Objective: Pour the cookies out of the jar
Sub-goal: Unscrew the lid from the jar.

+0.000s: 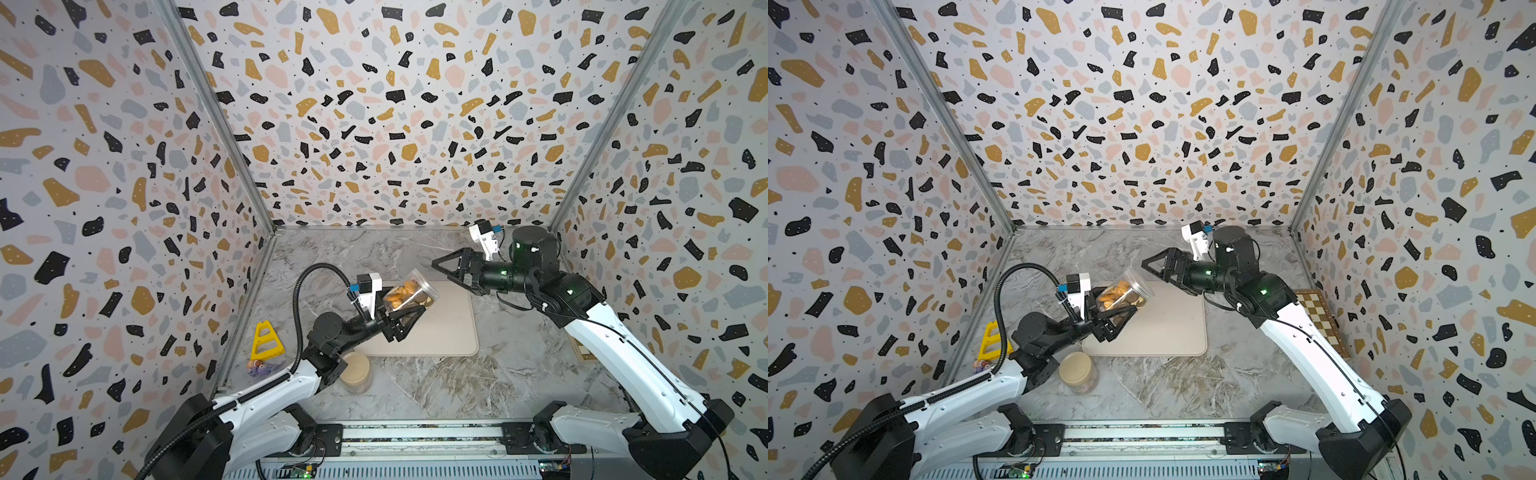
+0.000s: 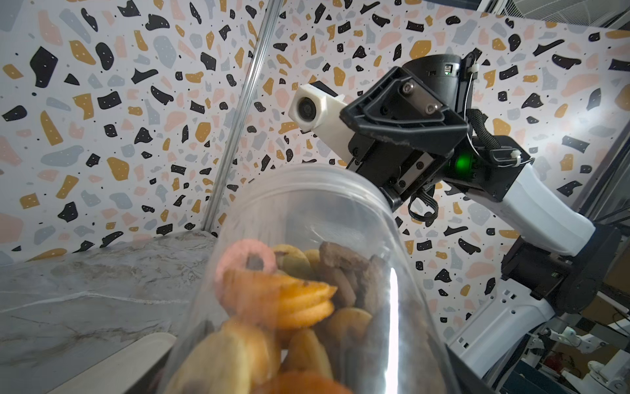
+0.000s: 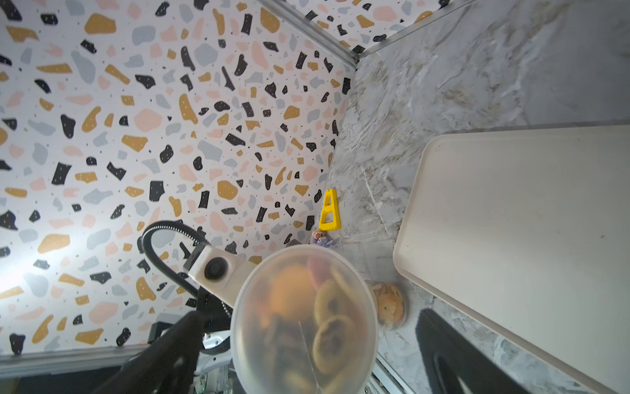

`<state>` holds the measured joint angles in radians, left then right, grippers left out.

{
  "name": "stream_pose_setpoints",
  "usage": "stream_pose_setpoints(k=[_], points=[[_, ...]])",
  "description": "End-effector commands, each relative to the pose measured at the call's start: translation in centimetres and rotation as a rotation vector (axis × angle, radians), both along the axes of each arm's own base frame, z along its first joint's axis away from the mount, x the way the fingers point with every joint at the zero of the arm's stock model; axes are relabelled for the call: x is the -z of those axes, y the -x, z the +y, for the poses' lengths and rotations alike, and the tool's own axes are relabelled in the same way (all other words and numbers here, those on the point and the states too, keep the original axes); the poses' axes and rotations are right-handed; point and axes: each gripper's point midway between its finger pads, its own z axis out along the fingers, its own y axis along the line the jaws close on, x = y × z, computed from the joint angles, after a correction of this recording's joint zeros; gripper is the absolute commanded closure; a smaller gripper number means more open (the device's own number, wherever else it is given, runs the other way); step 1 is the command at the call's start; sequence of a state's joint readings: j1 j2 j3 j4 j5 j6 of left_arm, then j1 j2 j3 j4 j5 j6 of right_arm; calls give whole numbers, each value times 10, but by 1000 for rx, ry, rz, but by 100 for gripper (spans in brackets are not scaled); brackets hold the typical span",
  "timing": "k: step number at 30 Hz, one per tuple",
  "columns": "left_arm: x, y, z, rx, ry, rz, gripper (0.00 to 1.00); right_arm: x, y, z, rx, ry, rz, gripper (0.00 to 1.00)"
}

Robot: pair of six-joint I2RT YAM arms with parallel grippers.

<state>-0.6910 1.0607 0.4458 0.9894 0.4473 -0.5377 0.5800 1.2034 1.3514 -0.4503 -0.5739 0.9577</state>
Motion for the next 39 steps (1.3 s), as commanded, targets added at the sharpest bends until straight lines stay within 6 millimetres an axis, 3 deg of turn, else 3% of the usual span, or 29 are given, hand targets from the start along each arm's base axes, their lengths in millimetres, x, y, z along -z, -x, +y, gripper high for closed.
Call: stream_pose_setpoints(k=[1,6,15,29,35,39], points=[[-30,4,1,-8,21,-129,96,15,5,3,32,29,146,1],[-26,-2,-3,-10,28,-120,95,15,10,19,19,28,167,1],[-27,-4,-4,-7,50,-113,95,28,2,24,59,6,216,0],[-30,-6,-6,-2,65,-116,94,35,2,28,61,4,248,9],[-31,-8,-3,-16,84,-101,94,25,4,31,33,-27,202,13],[-44,-6,1,-6,148,-91,92,12,6,34,-1,-66,125,14]])
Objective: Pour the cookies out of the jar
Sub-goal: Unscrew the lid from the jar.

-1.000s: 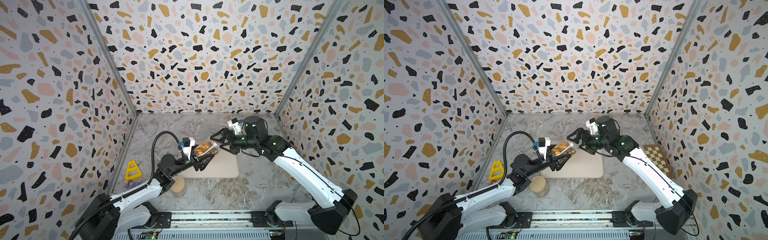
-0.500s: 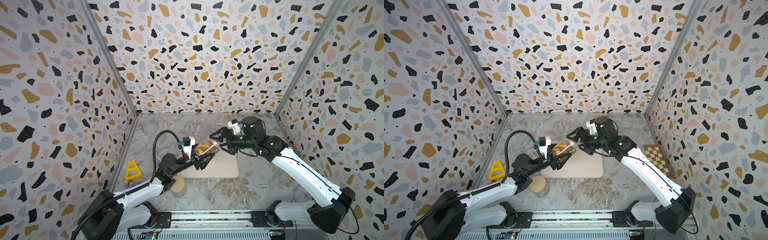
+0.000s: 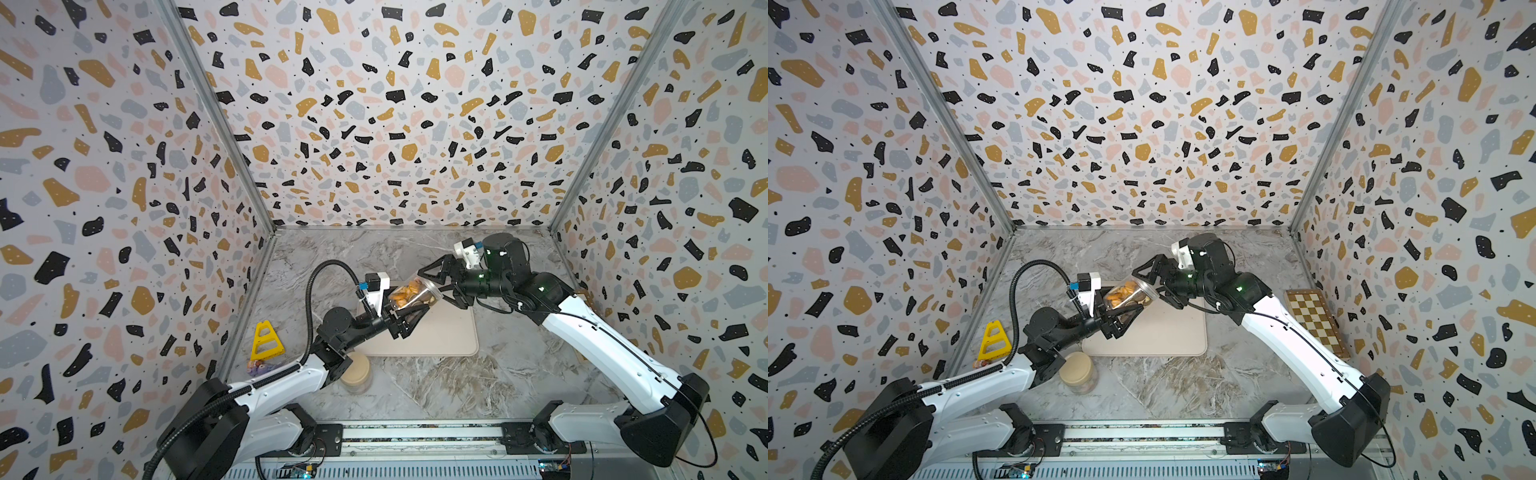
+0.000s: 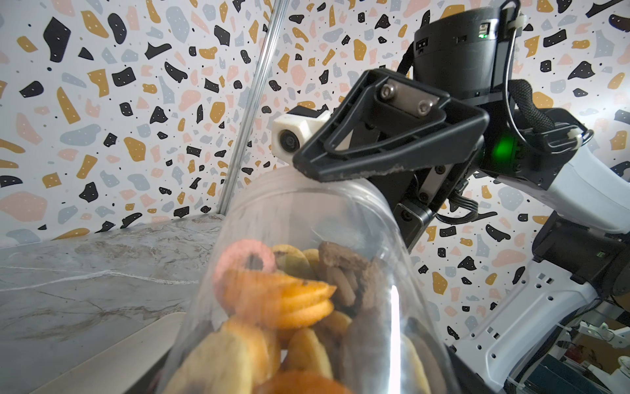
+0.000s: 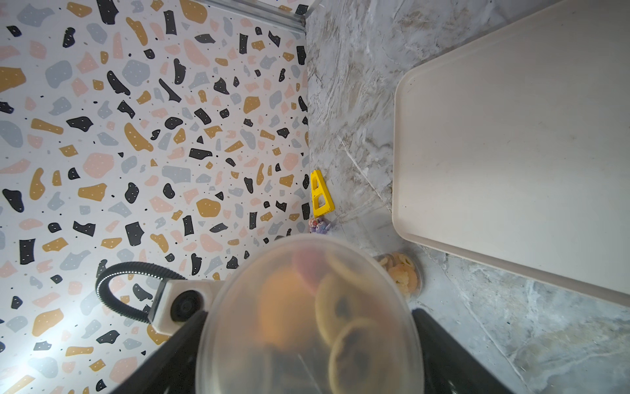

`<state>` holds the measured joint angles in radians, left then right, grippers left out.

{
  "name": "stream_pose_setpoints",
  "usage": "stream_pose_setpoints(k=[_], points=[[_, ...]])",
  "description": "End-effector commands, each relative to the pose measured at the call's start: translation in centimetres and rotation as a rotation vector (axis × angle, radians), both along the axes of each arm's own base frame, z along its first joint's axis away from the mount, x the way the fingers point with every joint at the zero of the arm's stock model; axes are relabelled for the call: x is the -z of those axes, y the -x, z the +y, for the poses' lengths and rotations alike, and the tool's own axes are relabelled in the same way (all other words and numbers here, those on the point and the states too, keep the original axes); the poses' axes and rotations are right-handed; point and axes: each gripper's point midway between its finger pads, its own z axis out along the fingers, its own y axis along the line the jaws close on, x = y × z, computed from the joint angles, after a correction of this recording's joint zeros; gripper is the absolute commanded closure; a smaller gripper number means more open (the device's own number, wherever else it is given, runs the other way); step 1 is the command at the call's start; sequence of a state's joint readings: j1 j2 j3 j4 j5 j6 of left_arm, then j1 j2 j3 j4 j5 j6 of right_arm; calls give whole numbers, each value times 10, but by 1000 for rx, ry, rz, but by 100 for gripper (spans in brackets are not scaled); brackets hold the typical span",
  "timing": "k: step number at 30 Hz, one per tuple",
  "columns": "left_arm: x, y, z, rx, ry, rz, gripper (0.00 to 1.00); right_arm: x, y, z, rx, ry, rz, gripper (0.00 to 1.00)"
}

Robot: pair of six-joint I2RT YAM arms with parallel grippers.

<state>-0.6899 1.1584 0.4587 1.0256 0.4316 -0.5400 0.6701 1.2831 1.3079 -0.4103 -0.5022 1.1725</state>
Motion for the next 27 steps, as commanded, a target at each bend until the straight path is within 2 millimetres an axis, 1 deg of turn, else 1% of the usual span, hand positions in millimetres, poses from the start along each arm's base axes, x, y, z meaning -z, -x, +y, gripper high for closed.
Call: stream_pose_setpoints(k=[1,5,7,9,12,15,18,20,23,27], points=[[-66,11,11,13,193,-129,91,-33,8,6,-70,-75,-149,14],[-76,13,12,43,246,-104,88,-41,14,19,-188,-99,-266,14],[-79,14,12,63,267,-93,88,-45,16,19,-207,-111,-332,14],[-81,16,12,79,282,-88,87,-55,18,18,-213,-143,-415,14],[-84,19,14,91,307,-86,87,-66,24,20,-268,-184,-496,14],[-87,21,18,92,337,-86,85,-70,30,23,-314,-198,-546,14],[-89,25,16,112,331,-94,87,-72,31,20,-310,-193,-574,13],[-87,25,12,123,301,-97,90,-73,30,17,-298,-185,-567,7],[-79,21,11,94,260,-91,90,-80,22,10,-242,-147,-559,0],[-68,14,8,51,185,-76,88,-93,7,-11,-127,-83,-526,1]])
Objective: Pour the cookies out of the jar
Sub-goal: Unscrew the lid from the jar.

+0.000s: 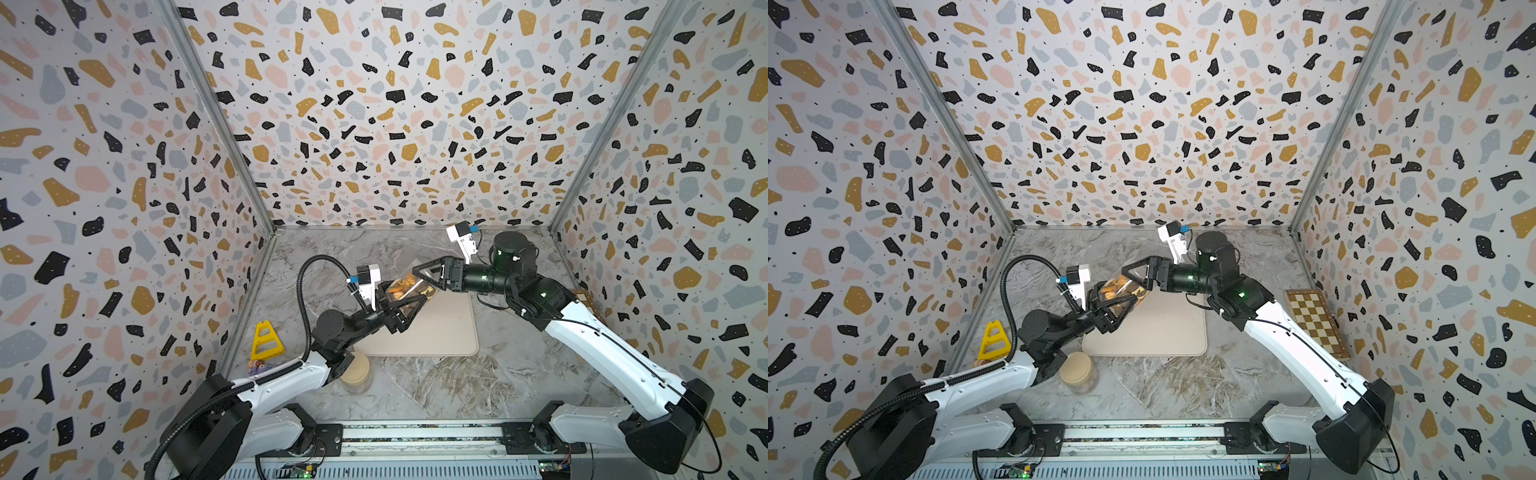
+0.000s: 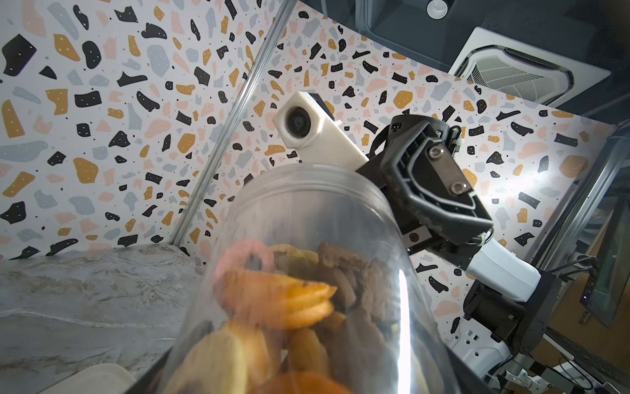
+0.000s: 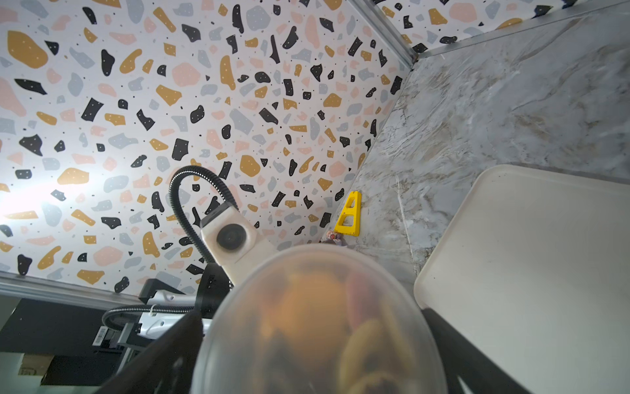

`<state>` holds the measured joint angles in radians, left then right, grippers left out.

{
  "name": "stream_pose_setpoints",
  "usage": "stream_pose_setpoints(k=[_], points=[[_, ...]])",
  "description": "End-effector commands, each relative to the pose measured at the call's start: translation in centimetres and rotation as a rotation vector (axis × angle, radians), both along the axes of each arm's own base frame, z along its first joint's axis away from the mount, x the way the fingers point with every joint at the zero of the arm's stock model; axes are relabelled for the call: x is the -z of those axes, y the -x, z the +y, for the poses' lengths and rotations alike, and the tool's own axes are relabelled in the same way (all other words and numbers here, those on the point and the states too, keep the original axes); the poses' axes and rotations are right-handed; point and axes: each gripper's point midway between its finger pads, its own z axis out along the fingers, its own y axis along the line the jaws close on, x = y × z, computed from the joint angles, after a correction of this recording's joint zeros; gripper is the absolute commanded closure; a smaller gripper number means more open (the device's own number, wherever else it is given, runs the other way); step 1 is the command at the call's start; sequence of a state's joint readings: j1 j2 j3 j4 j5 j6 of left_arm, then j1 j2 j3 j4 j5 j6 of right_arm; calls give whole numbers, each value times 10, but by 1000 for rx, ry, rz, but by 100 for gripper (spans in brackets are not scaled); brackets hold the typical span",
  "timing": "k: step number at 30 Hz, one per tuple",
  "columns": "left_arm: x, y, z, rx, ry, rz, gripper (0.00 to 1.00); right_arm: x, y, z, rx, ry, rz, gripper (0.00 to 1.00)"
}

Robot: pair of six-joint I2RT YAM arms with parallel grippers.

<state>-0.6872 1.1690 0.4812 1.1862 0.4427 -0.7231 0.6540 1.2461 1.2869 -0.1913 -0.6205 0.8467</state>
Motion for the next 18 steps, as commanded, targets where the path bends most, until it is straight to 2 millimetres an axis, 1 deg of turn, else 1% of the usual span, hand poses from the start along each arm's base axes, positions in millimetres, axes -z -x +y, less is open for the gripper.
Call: stream_pose_setpoints(k=[1,3,4,7,10,11,13,16,18], points=[[-25,6,2,-18,-6,-99,89,-40,-4,-26,104,-16,-49,1],[-25,5,4,-43,-27,-109,88,-36,-11,-39,159,0,7,1],[-24,4,6,-60,-35,-110,86,-30,-14,-45,185,15,41,1],[-17,0,10,-110,-68,-117,84,-19,-19,-59,241,40,116,1],[-7,-5,11,-145,-110,-116,87,3,-22,-68,279,74,245,1],[-4,-6,11,-152,-126,-113,88,9,-22,-67,274,73,288,1],[-2,-7,9,-147,-150,-121,89,15,-20,-62,260,72,337,1],[-3,-6,7,-144,-161,-135,90,17,-19,-58,268,71,374,1],[-3,-6,8,-149,-158,-140,90,16,-17,-51,255,54,391,1]])
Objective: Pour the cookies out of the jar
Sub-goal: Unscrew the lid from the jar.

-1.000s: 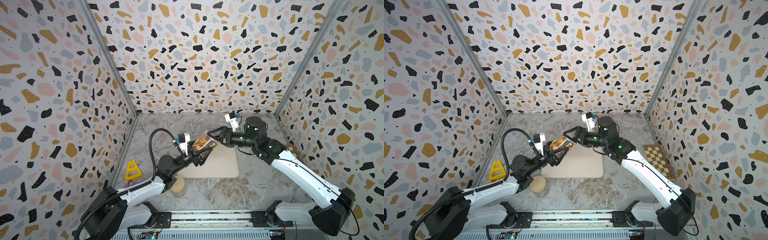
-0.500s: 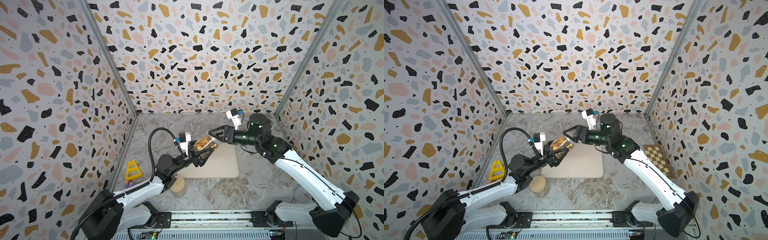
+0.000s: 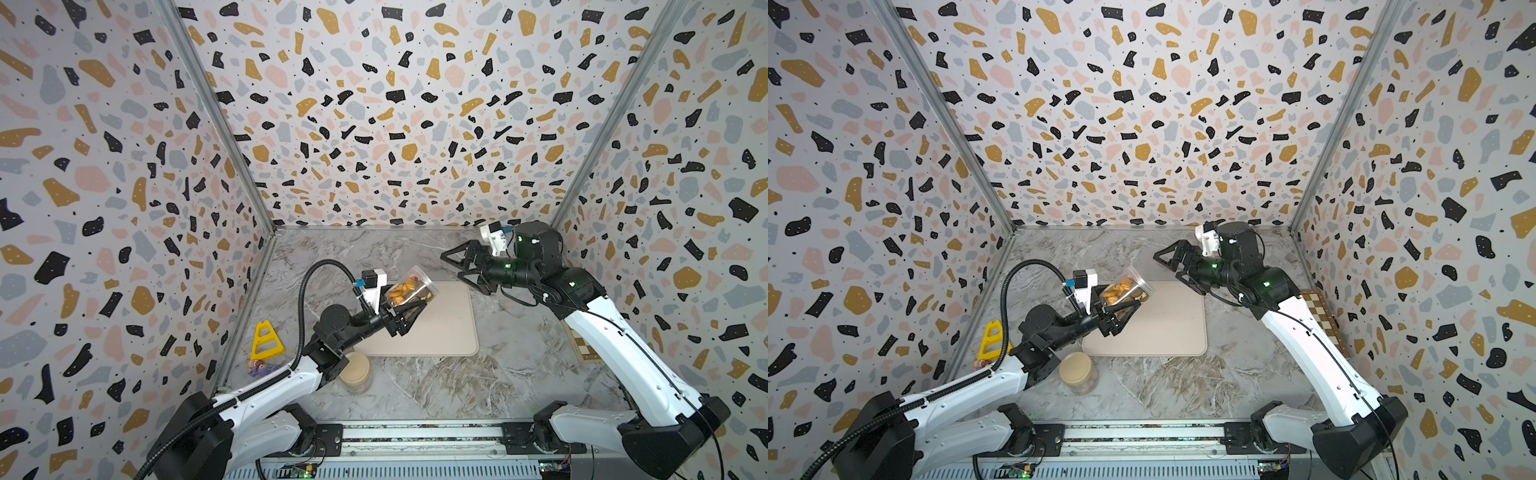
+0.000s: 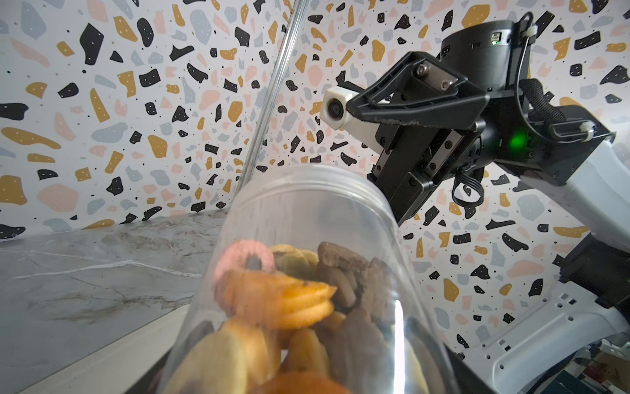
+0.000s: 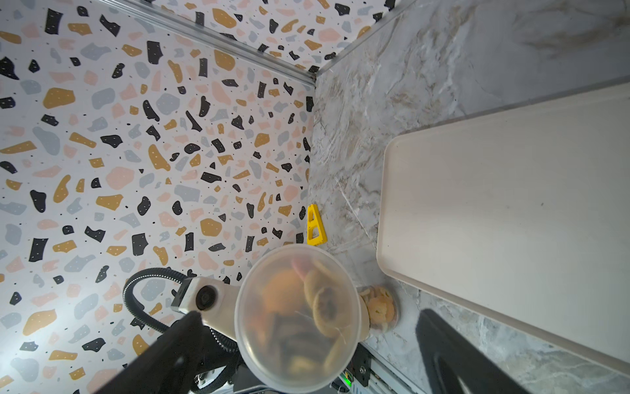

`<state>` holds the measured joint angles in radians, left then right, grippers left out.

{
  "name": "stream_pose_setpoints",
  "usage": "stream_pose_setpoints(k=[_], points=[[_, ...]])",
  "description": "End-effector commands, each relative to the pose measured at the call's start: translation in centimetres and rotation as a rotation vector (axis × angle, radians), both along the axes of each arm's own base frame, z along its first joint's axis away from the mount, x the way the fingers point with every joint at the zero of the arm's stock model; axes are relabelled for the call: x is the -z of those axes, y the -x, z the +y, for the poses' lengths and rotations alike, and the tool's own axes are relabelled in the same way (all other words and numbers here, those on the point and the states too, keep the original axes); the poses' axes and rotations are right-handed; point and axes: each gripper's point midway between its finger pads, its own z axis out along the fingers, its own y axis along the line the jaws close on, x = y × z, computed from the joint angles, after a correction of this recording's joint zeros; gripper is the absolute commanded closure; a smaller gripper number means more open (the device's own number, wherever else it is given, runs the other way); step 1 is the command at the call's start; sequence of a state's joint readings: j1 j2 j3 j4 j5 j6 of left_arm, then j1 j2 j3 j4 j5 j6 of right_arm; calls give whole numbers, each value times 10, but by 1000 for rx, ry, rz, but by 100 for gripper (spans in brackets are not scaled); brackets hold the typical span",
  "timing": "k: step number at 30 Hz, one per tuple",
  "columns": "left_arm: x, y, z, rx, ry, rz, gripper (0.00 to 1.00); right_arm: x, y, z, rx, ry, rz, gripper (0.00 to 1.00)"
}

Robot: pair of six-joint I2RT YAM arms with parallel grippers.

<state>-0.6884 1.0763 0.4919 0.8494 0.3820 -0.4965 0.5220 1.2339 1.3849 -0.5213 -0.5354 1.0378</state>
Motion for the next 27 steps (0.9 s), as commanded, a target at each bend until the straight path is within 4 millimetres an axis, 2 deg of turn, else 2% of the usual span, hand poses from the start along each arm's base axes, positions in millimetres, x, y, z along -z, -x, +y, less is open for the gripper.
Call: stream_pose_setpoints(k=[1,5,11,22,27], points=[[-39,6,5,-16,62,-141,90,-6,10,10,-15,-39,54,1],[-40,6,4,-8,63,-144,91,4,14,27,-33,-39,113,1],[-38,6,4,-6,58,-143,91,19,17,26,41,-31,201,1],[-32,4,-2,13,52,-132,92,18,14,43,-7,-32,182,0],[-30,4,-1,13,52,-131,92,20,13,47,-16,-43,181,4]])
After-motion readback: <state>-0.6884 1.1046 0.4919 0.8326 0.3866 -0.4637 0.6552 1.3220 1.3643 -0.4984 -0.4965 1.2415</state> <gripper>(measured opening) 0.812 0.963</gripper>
